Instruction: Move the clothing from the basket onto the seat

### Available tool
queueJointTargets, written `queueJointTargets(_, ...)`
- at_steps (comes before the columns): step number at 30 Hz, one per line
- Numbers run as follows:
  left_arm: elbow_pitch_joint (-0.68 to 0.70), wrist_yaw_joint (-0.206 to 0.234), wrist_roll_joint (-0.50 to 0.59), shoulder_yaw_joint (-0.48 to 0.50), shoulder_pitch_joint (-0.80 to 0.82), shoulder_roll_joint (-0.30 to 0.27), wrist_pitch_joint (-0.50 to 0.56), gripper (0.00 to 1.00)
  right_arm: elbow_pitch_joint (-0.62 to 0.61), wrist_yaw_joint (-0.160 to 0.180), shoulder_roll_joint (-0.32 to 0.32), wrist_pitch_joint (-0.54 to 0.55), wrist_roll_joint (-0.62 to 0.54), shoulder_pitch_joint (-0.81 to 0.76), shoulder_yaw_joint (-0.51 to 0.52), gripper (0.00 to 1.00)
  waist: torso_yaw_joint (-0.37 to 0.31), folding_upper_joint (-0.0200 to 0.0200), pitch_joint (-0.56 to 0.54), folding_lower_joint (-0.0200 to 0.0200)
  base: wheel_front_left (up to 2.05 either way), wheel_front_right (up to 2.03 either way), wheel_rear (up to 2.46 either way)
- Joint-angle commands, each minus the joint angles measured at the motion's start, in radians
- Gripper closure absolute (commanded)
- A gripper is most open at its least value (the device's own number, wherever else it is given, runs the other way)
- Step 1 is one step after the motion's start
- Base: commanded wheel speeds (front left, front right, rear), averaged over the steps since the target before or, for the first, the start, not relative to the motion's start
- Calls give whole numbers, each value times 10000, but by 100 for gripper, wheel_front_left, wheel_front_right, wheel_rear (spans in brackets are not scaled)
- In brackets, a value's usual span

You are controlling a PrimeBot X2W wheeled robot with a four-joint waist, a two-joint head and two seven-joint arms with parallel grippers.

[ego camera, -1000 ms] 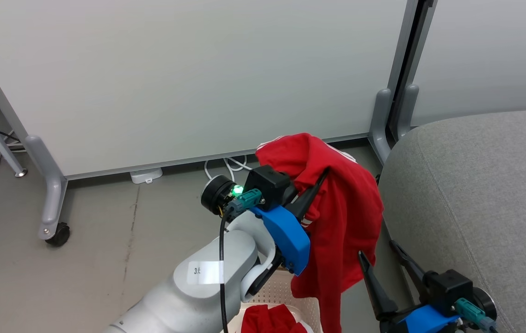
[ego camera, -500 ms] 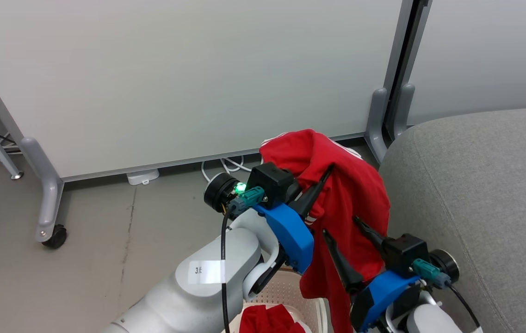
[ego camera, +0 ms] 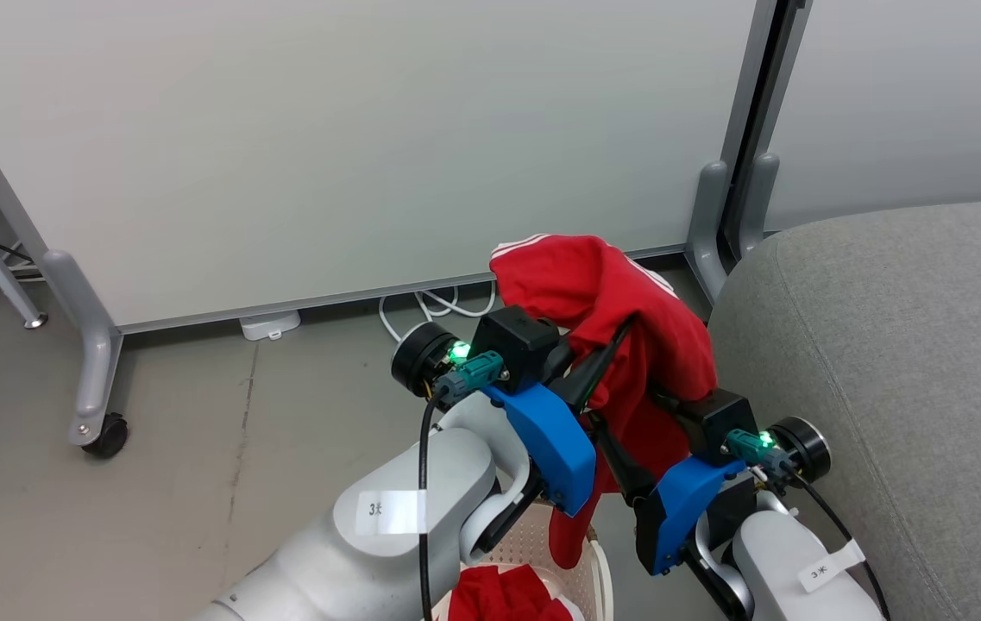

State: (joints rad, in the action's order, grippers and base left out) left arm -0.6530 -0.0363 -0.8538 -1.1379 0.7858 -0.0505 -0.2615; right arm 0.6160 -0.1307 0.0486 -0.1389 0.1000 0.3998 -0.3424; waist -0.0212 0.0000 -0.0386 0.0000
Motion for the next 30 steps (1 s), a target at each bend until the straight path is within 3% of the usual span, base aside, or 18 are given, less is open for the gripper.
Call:
queueJointTargets(1,28,-30,-69,0,171,2,-54,100,237,-1,32,-153,103,260,-136,0,7,0,-3,0,0,0,0)
queueJointTargets(5,67,-39,-87,-45,164,2,-53,100,633,-1,32,-306,276,565,-335,0,-1,0,-25,0,0,0,0)
queueJointTargets(6,79,-38,-89,-54,164,3,-53,100,703,-1,32,-330,321,619,-377,13,-4,0,-29,0,0,0,0)
queueJointTargets(7,83,-38,-95,-56,163,2,-53,100,770,-1,32,-379,343,674,-441,82,-9,0,-35,0,0,0,0)
queueJointTargets(8,91,-39,-93,-54,159,2,-53,100,824,-3,32,-407,361,719,-504,100,-15,0,-44,0,0,0,0)
queueJointTargets(30,-126,-47,24,130,-28,2,-53,100,1093,-1,32,-704,475,677,-579,100,-162,0,-114,0,0,0,0)
